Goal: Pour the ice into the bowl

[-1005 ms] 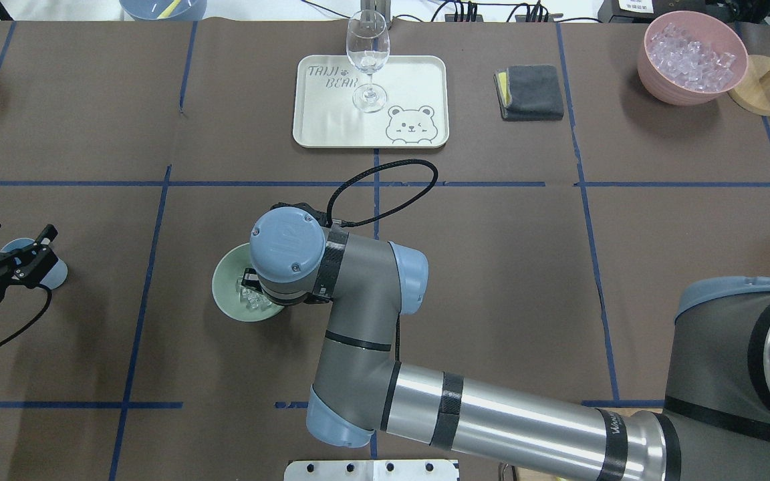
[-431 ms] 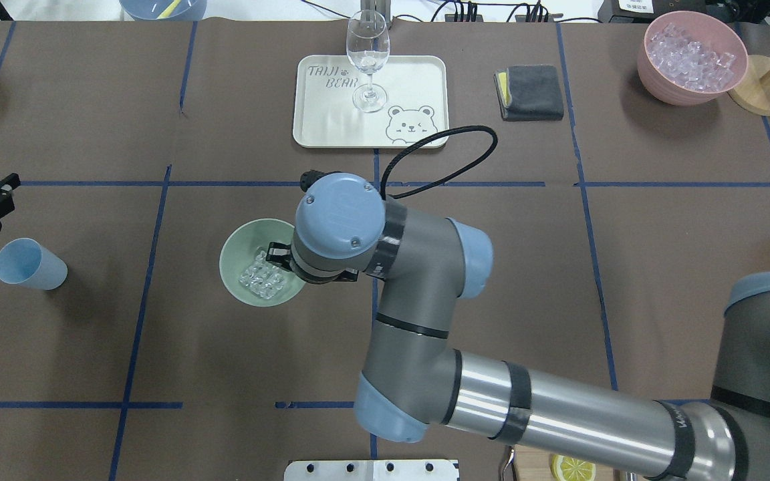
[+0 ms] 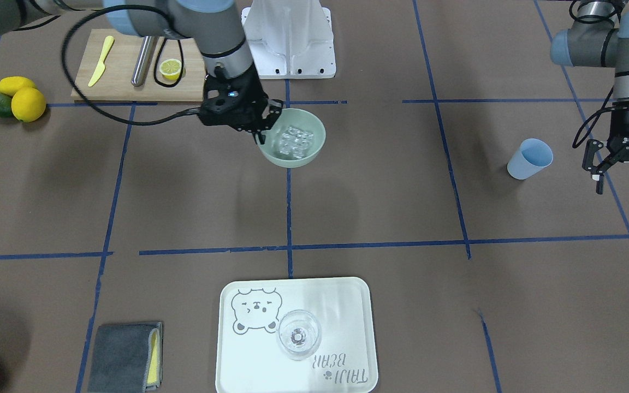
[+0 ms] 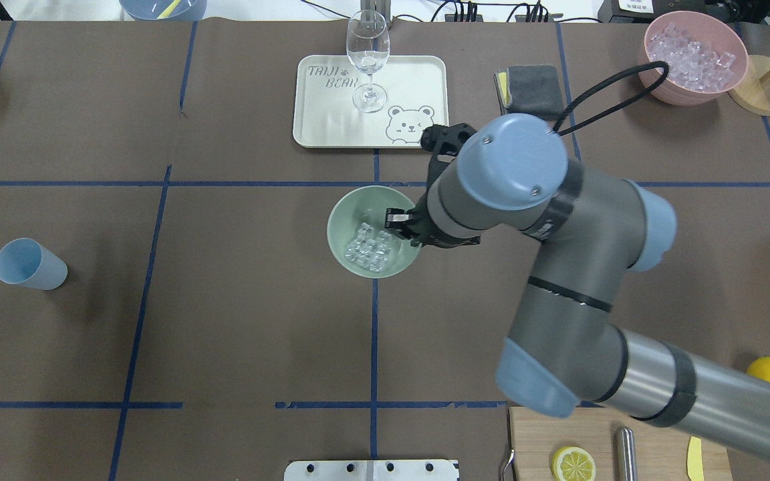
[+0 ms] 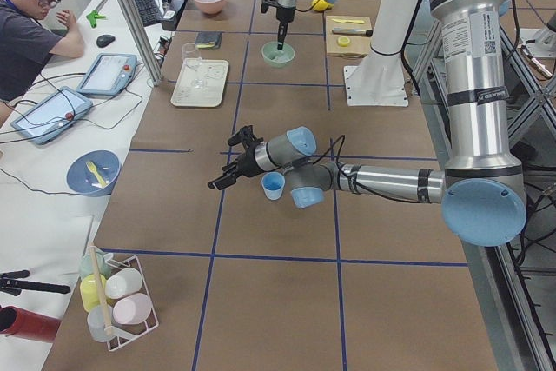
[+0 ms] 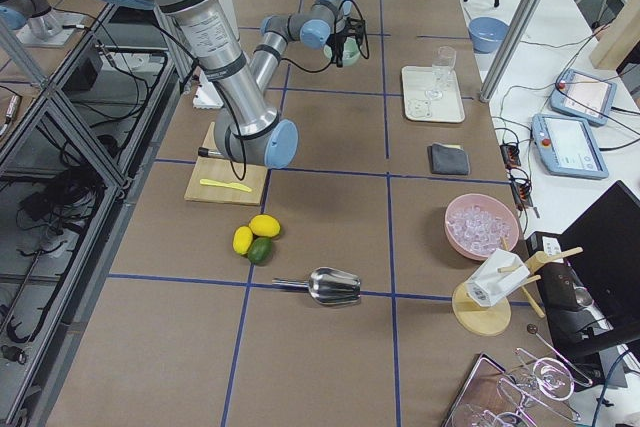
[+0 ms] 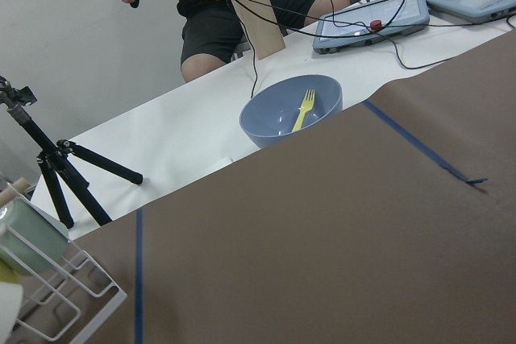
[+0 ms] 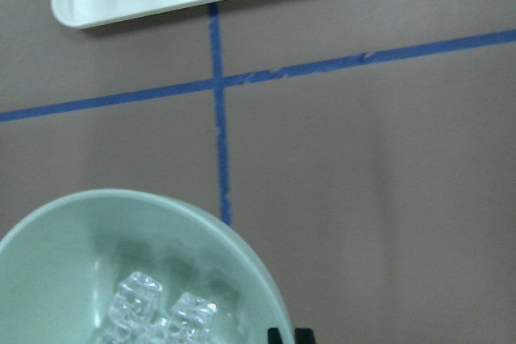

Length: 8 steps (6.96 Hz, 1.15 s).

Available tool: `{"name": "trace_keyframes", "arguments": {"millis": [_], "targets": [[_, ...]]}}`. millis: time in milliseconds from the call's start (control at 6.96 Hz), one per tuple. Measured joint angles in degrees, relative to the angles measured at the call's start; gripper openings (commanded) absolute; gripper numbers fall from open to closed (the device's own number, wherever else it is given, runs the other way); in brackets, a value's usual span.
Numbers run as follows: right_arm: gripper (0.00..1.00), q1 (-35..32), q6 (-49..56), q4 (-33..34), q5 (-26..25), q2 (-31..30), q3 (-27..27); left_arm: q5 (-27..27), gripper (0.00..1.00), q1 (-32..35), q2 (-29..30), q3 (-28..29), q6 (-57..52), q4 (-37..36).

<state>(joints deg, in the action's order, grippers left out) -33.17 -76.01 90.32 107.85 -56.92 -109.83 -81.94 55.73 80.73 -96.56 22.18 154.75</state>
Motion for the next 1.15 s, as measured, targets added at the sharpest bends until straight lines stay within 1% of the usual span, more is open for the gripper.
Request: {"name": "trace_keyframes", "arguments": {"millis": [144, 287, 431, 574, 718, 862, 1005, 1149], "targets": [[0.00, -4.52, 4.86, 0.14, 2.69, -5.09, -2.25, -5.20, 1.00, 3.44, 0.48, -0.27, -4.40, -4.81], [0.00, -8.24, 10.30, -0.53, 4.29, -10.30, -3.10, -12.89, 1.00, 8.10, 1.68, -0.47, -8.31, -10.52], [0.00, -11.37, 15.47, -2.92, 5.06, -16.71, -3.34, -21.23, 1.00, 12.56, 3.35, -0.79, -10.39, -16.81], [0.00, -13.90, 18.89, -8.49, 5.48, -24.43, -2.93, -27.61, 1.00, 15.50, 4.31, -1.37, -11.25, -22.31], [0.00, -16.16, 21.67, -16.13, 6.25, -31.84, -1.24, -31.60, 1.00, 17.13, 4.68, -2.21, -11.60, -26.91], [0.00, -18.58, 23.92, -24.28, 8.40, -37.42, 2.35, -33.95, 1.00, 18.12, 4.79, -3.33, -12.11, -30.04], [0.00, -21.02, 25.03, -32.10, 12.40, -40.95, 6.82, -34.95, 1.00, 18.69, 4.79, -4.13, -12.79, -31.60], [0.99, -22.69, 25.35, -36.90, 16.26, -42.98, 9.90, -35.32, 1.00, 18.99, 4.79, -4.46, -13.13, -32.21]]}}
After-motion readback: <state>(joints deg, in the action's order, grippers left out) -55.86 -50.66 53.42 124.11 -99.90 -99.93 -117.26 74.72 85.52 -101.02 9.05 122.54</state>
